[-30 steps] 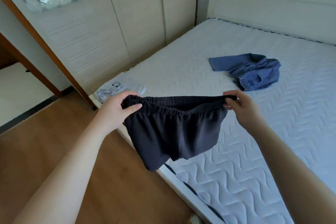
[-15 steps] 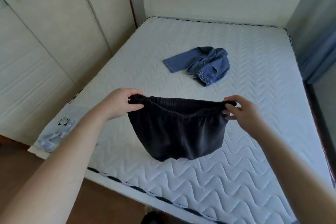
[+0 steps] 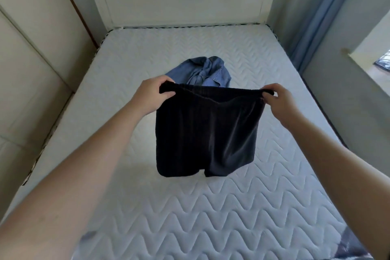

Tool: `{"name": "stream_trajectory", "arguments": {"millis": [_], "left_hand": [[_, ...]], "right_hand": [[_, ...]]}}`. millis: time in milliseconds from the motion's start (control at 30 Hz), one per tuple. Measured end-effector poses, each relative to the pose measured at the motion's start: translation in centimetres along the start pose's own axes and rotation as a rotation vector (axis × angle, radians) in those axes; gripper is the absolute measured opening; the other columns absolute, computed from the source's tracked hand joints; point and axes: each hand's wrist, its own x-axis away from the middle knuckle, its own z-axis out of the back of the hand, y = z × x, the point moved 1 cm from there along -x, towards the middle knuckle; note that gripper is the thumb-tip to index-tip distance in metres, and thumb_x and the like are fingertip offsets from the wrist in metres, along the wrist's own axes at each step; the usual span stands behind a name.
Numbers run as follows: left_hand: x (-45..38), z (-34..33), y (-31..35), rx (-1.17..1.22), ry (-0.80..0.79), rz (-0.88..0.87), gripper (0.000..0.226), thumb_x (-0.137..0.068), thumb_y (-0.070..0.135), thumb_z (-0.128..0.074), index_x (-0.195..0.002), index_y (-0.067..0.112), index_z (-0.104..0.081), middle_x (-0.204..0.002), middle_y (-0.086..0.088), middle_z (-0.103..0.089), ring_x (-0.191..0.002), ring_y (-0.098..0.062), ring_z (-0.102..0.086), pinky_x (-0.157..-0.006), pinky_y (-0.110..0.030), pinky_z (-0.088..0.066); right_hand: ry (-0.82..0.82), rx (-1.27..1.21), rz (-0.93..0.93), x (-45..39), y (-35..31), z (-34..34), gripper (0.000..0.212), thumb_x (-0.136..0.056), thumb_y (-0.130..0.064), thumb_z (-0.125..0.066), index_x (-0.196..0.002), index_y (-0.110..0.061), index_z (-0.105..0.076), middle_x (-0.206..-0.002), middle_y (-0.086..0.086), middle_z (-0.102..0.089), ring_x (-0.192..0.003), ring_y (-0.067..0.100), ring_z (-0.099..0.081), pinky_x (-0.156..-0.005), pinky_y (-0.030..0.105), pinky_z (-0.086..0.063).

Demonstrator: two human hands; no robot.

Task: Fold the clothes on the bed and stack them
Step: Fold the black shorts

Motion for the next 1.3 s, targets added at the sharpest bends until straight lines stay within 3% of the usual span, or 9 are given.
{"name": "stream_trajectory", "arguments": {"millis": [100, 300, 500, 800, 867, 933, 1033, 1200, 1300], "left_hand": [[-2.9, 0.6, 0.8, -0.039, 0.097, -0.077, 0.021, -0.088, 0.025, -0.069, -0.108, 0.024, -0.065, -0.101, 0.01, -0.066, -0.092, -0.007, -0.058, -0.079, -0.018, -0.041], [-5.4, 1.3, 1.8, 0.013, 0.171, -0.136, 0.018, -0.086, 0.02, -0.071, -0.102, 0.026, -0.067, -0.094, 0.018, -0.064, -0.089, 0.002, -0.057, -0.076, 0.0, -0.038], [-1.9, -2.8, -1.7, 0.148, 0.166, -0.109, 0.027, -0.073, 0.001, -0.081, -0.09, 0.021, -0.072, -0.096, 0.007, -0.07, -0.093, -0.01, -0.067, -0.087, -0.03, -0.055], [13.3, -17.8, -9.8, 0.051, -0.105, 0.315, 0.025, -0.073, -0.007, -0.076, -0.082, 0.016, -0.077, -0.122, -0.001, -0.061, -0.11, -0.023, -0.062, -0.088, -0.023, -0.041], [16.8, -21.4, -10.8, 0.033, -0.171, 0.372, 0.025, -0.075, -0.01, -0.073, -0.081, 0.014, -0.076, -0.127, -0.003, -0.058, -0.115, -0.025, -0.059, -0.091, -0.023, -0.041], [19.9, -24.6, -11.5, 0.059, -0.22, 0.454, 0.024, -0.076, -0.013, -0.071, -0.08, 0.01, -0.075, -0.139, -0.008, -0.048, -0.125, -0.026, -0.052, -0.102, -0.031, -0.043], [23.9, -27.7, -12.1, 0.107, -0.204, 0.597, 0.02, -0.076, -0.012, -0.073, -0.078, 0.008, -0.076, -0.148, -0.015, -0.039, -0.13, -0.027, -0.048, -0.108, -0.037, -0.041], [29.8, -31.3, -12.7, 0.042, -0.219, 0.864, 0.031, -0.08, -0.002, -0.07, -0.08, 0.029, -0.069, -0.099, -0.001, -0.067, -0.096, -0.024, -0.065, -0.072, -0.023, -0.042], [31.8, -33.3, -13.6, 0.07, -0.261, 0.934, 0.027, -0.082, 0.004, -0.073, -0.085, 0.031, -0.07, -0.091, 0.003, -0.067, -0.078, -0.013, -0.058, -0.064, -0.021, -0.039]], "right_hand": [[0.069, -0.033, 0.043, -1.3, -0.9, 0.8, 0.022, -0.097, -0.014, -0.055, -0.093, -0.036, -0.061, -0.102, -0.001, -0.068, -0.094, 0.025, -0.066, -0.074, 0.033, -0.05], [0.116, -0.029, 0.103, -1.9, -0.8, 1.2, 0.015, -0.097, -0.016, -0.055, -0.106, -0.024, -0.063, -0.132, -0.011, -0.056, -0.102, 0.016, -0.06, -0.082, 0.029, -0.046], [0.051, -0.005, 0.128, 1.1, 3.1, 0.1, 0.016, -0.095, -0.008, -0.058, -0.103, -0.021, -0.065, -0.128, -0.004, -0.057, -0.112, 0.017, -0.06, -0.094, 0.026, -0.046], [-0.162, 0.217, -0.161, 15.6, 19.0, -5.0, 0.011, -0.093, -0.007, -0.063, -0.099, -0.013, -0.071, -0.15, 0.001, -0.039, -0.125, 0.01, -0.047, -0.087, 0.026, -0.038], [-0.215, 0.19, -0.29, 17.9, 22.2, -5.8, 0.015, -0.094, -0.005, -0.061, -0.096, -0.017, -0.07, -0.138, 0.006, -0.055, -0.128, 0.018, -0.051, -0.084, 0.016, -0.039], [-0.251, 0.179, -0.402, 19.8, 24.7, -6.5, 0.02, -0.094, -0.007, -0.059, -0.094, -0.025, -0.067, -0.11, 0.003, -0.07, -0.101, 0.018, -0.063, -0.07, 0.011, -0.04], [-0.3, 0.179, -0.53, 21.9, 27.9, -7.1, 0.02, -0.093, -0.007, -0.059, -0.095, -0.025, -0.068, -0.095, -0.002, -0.071, -0.09, 0.018, -0.064, -0.067, 0.023, -0.042], [-0.372, 0.253, -0.615, 25.2, 31.4, -8.4, 0.02, -0.091, -0.011, -0.064, -0.093, -0.031, -0.067, -0.089, -0.006, -0.07, -0.079, 0.007, -0.063, -0.06, 0.014, -0.04], [-0.446, 0.363, -0.654, 27.4, 33.5, -9.4, 0.022, -0.091, -0.016, -0.061, -0.103, -0.032, -0.067, -0.086, -0.005, -0.07, -0.073, 0.007, -0.062, -0.058, 0.021, -0.045]]}}
